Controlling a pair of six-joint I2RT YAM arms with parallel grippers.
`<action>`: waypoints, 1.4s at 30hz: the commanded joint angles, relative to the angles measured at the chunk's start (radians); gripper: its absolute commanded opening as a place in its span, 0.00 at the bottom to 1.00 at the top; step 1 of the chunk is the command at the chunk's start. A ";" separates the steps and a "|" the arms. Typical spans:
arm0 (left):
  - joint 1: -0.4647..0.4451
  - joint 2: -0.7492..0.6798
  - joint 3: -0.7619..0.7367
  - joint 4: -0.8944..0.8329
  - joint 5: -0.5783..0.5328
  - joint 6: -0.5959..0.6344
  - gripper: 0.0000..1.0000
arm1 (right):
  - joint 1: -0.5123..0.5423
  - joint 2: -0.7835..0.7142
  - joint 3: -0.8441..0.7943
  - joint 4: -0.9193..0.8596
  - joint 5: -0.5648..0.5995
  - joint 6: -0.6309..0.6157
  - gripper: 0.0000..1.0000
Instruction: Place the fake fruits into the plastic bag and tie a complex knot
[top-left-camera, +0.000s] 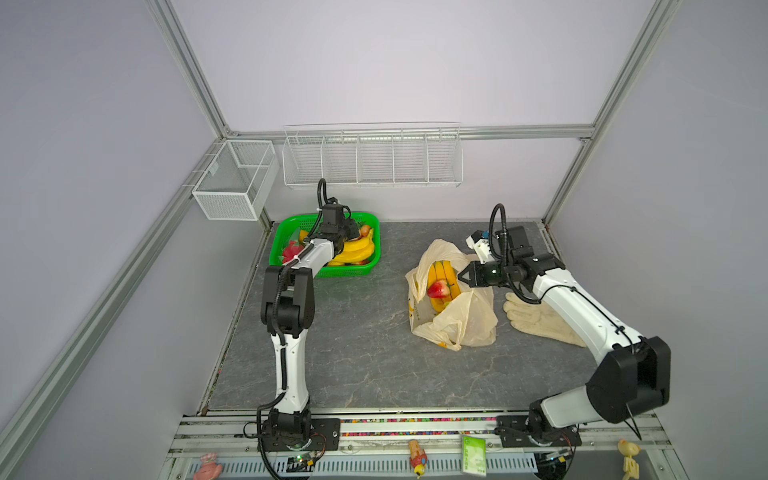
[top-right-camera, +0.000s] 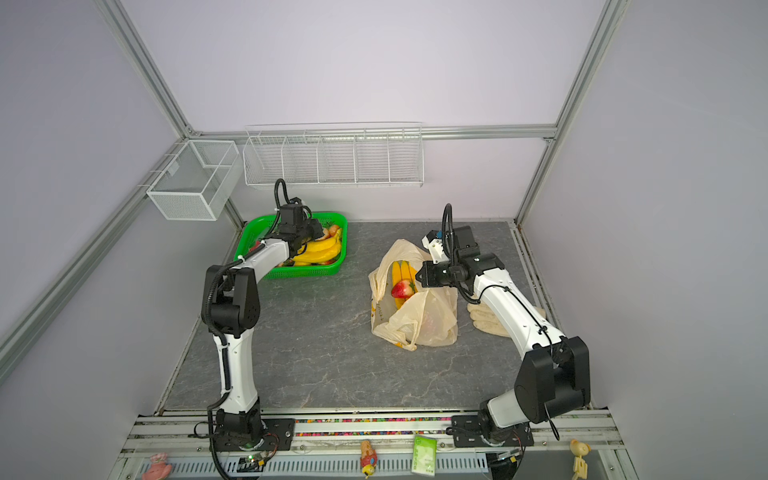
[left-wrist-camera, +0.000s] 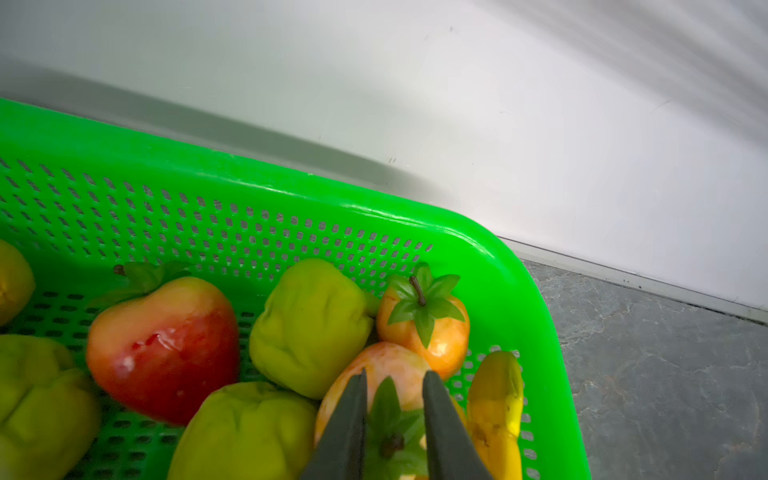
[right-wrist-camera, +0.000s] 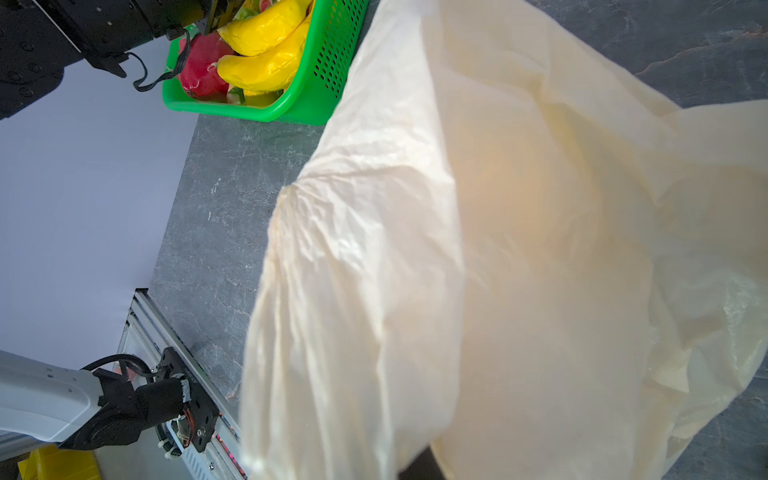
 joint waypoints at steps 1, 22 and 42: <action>0.004 0.027 0.028 -0.041 0.005 0.019 0.21 | -0.005 -0.020 -0.022 -0.001 -0.019 -0.019 0.06; 0.006 -0.064 0.015 -0.053 -0.067 0.074 0.00 | -0.005 -0.013 -0.019 -0.001 -0.020 -0.016 0.07; 0.003 -0.546 -0.426 0.185 0.086 -0.016 0.00 | -0.005 -0.020 -0.020 0.000 -0.008 -0.014 0.07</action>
